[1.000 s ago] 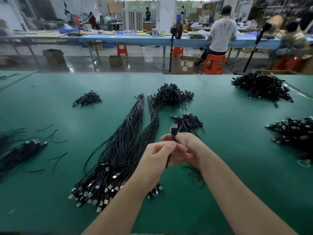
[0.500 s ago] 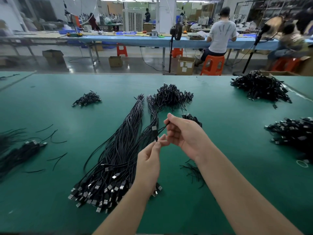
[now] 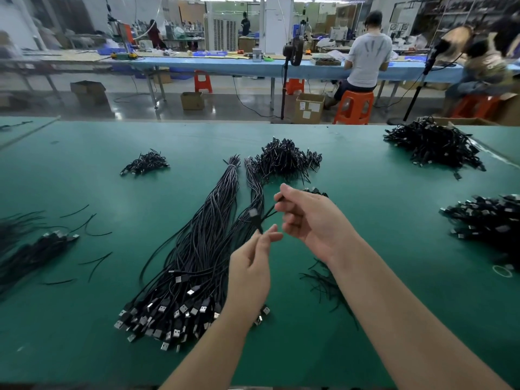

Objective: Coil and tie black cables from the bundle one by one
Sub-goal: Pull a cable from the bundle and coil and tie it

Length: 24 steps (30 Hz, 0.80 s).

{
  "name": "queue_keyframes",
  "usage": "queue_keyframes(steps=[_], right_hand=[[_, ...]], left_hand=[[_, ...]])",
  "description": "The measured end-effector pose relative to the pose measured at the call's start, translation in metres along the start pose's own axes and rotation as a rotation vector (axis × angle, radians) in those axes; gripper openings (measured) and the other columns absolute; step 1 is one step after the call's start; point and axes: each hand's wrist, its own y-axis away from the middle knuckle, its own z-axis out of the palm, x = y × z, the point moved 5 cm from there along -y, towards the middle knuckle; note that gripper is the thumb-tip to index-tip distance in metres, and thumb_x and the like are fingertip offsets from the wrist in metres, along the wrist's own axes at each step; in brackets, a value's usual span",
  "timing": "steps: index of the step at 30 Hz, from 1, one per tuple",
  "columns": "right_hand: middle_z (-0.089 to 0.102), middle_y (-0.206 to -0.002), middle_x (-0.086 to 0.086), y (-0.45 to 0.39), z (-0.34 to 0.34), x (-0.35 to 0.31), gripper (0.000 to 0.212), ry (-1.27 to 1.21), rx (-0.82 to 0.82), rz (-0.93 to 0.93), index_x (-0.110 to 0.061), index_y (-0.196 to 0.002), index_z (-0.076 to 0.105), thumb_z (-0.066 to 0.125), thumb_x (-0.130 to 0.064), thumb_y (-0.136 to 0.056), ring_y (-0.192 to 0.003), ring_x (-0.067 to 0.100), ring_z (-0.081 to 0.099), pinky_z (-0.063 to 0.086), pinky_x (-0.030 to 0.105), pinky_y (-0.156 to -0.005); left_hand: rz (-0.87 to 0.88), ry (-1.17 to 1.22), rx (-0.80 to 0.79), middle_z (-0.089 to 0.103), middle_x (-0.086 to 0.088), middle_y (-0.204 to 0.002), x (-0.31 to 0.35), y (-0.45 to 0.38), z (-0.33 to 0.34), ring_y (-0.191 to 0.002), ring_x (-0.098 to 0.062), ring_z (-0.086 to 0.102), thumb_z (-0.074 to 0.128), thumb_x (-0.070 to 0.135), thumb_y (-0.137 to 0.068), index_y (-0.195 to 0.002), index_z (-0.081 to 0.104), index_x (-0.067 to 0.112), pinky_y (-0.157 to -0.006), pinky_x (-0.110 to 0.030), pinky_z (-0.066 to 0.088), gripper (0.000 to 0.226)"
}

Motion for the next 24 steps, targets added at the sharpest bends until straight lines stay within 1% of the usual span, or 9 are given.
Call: queue_keyframes(steps=[1,3,4,7,10,13,16,20,24], right_hand=[[0.069,-0.071,0.001,0.003,0.005,0.005,0.019,0.002,-0.056,0.017,-0.016,-0.077,0.076,0.072,-0.030,-0.088,-0.053,0.009,0.054,0.052,0.023,-0.053],[0.069,-0.072,0.002,0.010,0.013,0.015,0.019,-0.004,-0.145,0.058,-0.016,-0.077,0.077,0.073,-0.032,-0.085,-0.053,0.009,0.056,0.053,0.023,-0.054],[0.070,-0.073,0.003,0.013,0.015,0.020,0.018,0.000,-0.171,0.070,-0.016,-0.078,0.078,0.072,-0.031,-0.085,-0.054,0.009,0.057,0.054,0.023,-0.055],[0.073,-0.078,0.005,0.017,0.017,0.033,0.017,-0.021,-0.170,0.092,-0.014,-0.082,0.079,0.071,-0.030,-0.080,-0.056,0.008,0.061,0.057,0.023,-0.060],[0.074,-0.084,0.009,0.019,0.016,0.046,0.018,-0.097,-0.151,0.132,-0.008,-0.087,0.077,0.070,-0.023,-0.079,-0.060,0.011,0.065,0.059,0.026,-0.063],[0.074,-0.082,0.010,0.023,0.015,0.062,0.012,-0.239,-0.083,0.214,-0.007,-0.083,0.077,0.070,-0.017,-0.079,-0.058,0.013,0.066,0.060,0.027,-0.061],[0.071,-0.070,0.005,0.030,0.014,0.088,0.014,-0.364,0.032,0.383,-0.007,-0.070,0.076,0.072,-0.014,-0.081,-0.051,0.011,0.063,0.058,0.025,-0.054],[0.069,-0.066,0.001,0.038,0.016,0.110,0.009,-0.484,0.078,0.535,-0.006,-0.070,0.076,0.075,-0.014,-0.075,-0.047,0.010,0.061,0.056,0.024,-0.049],[0.069,-0.066,0.000,0.035,0.011,0.115,0.018,-0.497,0.062,0.583,-0.006,-0.071,0.076,0.070,-0.014,-0.086,-0.048,0.009,0.060,0.055,0.024,-0.049]], left_hand=[[-0.051,0.055,0.040,0.073,0.017,-0.114,-0.001,-0.005,-0.003,-0.102,0.002,0.066,0.049,0.031,-0.105,-0.095,0.079,0.034,-0.093,-0.024,0.050,0.032],[-0.129,0.177,0.127,0.077,0.010,-0.104,-0.004,-0.016,-0.008,-0.108,-0.006,0.067,0.046,0.024,-0.106,-0.091,0.081,0.035,-0.100,-0.032,0.047,0.040],[-0.158,0.282,0.159,0.078,0.004,-0.102,-0.004,-0.020,-0.010,-0.108,-0.011,0.068,0.045,0.020,-0.106,-0.089,0.081,0.032,-0.102,-0.035,0.047,0.042],[-0.224,0.549,0.209,0.074,-0.016,-0.112,-0.002,-0.030,-0.016,-0.110,-0.024,0.069,0.045,0.016,-0.105,-0.098,0.079,0.008,-0.105,-0.042,0.047,0.036],[-0.301,0.658,0.243,0.074,-0.015,-0.113,-0.004,-0.037,-0.017,-0.111,-0.023,0.070,0.045,0.019,-0.106,-0.109,0.071,0.001,-0.105,-0.044,0.050,0.032],[-0.300,0.768,0.244,0.074,-0.018,-0.111,0.004,-0.041,-0.015,-0.107,-0.028,0.071,0.042,0.021,-0.108,-0.112,0.067,0.000,-0.092,-0.046,0.058,0.033],[-0.255,0.830,0.231,0.073,-0.021,-0.110,0.016,-0.043,-0.014,-0.103,-0.034,0.072,0.038,0.020,-0.109,-0.112,0.064,-0.003,-0.076,-0.041,0.062,0.035],[-0.264,0.753,0.177,0.075,-0.018,-0.106,0.017,-0.040,-0.011,-0.096,-0.032,0.075,0.035,0.022,-0.110,-0.117,0.061,-0.002,-0.063,-0.031,0.060,0.036],[-0.226,0.685,0.075,0.075,-0.017,-0.107,0.018,-0.035,-0.014,-0.088,-0.028,0.076,0.036,0.021,-0.109,-0.117,0.064,0.001,-0.057,-0.028,0.058,0.035]])
